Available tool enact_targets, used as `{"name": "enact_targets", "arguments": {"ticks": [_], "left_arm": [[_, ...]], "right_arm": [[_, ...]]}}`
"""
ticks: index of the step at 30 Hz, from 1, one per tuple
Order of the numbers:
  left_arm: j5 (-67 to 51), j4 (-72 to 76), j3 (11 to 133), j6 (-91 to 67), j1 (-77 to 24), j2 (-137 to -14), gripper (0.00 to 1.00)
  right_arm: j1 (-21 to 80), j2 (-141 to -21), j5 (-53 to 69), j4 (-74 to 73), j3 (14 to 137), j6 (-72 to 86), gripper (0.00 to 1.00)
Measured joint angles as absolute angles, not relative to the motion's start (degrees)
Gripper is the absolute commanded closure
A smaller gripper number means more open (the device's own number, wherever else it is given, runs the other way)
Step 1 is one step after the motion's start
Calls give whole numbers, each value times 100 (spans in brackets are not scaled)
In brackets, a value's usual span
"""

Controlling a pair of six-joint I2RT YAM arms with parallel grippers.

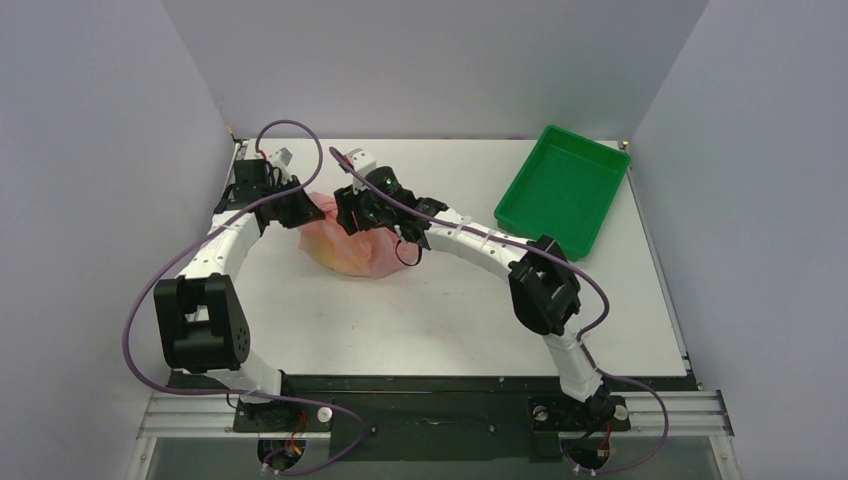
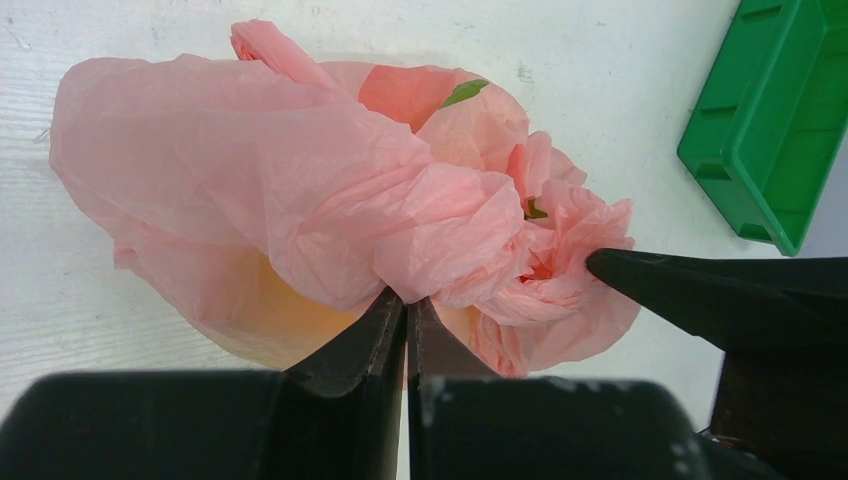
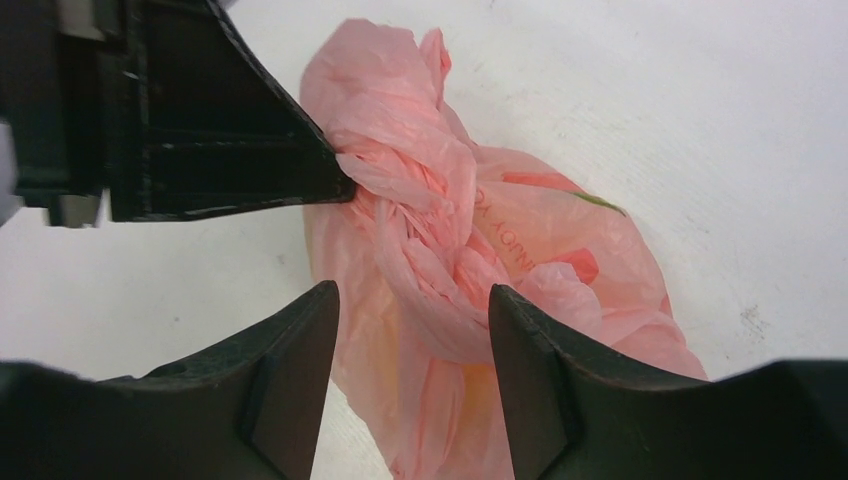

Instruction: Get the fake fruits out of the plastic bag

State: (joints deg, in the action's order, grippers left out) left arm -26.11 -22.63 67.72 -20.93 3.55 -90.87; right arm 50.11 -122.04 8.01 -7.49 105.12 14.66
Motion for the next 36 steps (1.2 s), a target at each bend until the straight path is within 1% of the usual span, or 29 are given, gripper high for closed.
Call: {"name": "enact_targets", "arguments": {"ticks": [2, 4, 7, 8, 10, 11, 12, 13, 14, 19, 20, 21, 22, 23, 24, 26, 35, 36], "left_arm": [[-2626, -2252, 6772, -2104, 355, -9087, 100], [-2648, -2241, 6764, -2128, 355, -9087, 100], [-2692, -2233, 6726, -2167, 355, -9087, 100], [-2698, -2233, 6718, -2182, 355, -9087, 100], [-2705, -2222, 6711, -2187, 355, -9087, 100], [-2705, -2215, 6711, -2187, 355, -9087, 100], [-2705, -2204, 6709, -2187, 355, -9087, 100], [-2705, -2200, 6709, -2187, 355, -9087, 100], [-2705, -2198, 6709, -2187, 355, -9087, 100], [-2700, -2193, 6709, -2191, 377, -9085, 100], [-2698, -2185, 6705, -2196, 392, -9085, 100], [-2700, -2165, 6689, -2202, 416, -9080, 100], [-2703, -2163, 6683, -2209, 438, -9080, 100], [-2705, -2161, 6683, -2211, 458, -9080, 100], [-2716, -2156, 6683, -2215, 478, -9080, 100], [-2762, -2137, 6683, -2228, 502, -9080, 100], [-2875, -2034, 6650, -2235, 499, -9080, 100], [-2880, -2032, 6650, -2235, 499, -9080, 100]], "right_arm": [[5030, -12304, 740, -838, 10512, 1402, 51], [5035, -12359, 661, -899, 10514, 1356, 56], [5065, -12411, 486, -1070, 10615, 1247, 68], [5081, -12440, 432, -1092, 10687, 1227, 70], [5124, -12488, 287, -1120, 10809, 1164, 77], [5148, -12503, 211, -1131, 10851, 1129, 85], [5166, -12516, 141, -1129, 10879, 1107, 90], [5186, -12521, 64, -1133, 10892, 1083, 98], [5186, -12523, -1, -1144, 10901, 1070, 100], [5218, -12523, -152, -1166, 10919, 1072, 100], [5214, -12523, -154, -1164, 10919, 1074, 99], [5210, -12523, -152, -1162, 10916, 1087, 94], [5205, -12514, -139, -1133, 10895, 1098, 81], [5196, -12503, -121, -1098, 10857, 1111, 75], [5192, -12497, -108, -1066, 10831, 1129, 66], [5183, -12497, -89, -1048, 10809, 1127, 61], [5216, -12656, -189, -1041, 11030, 991, 60], [5223, -12685, -231, -1061, 11041, 954, 58]]}}
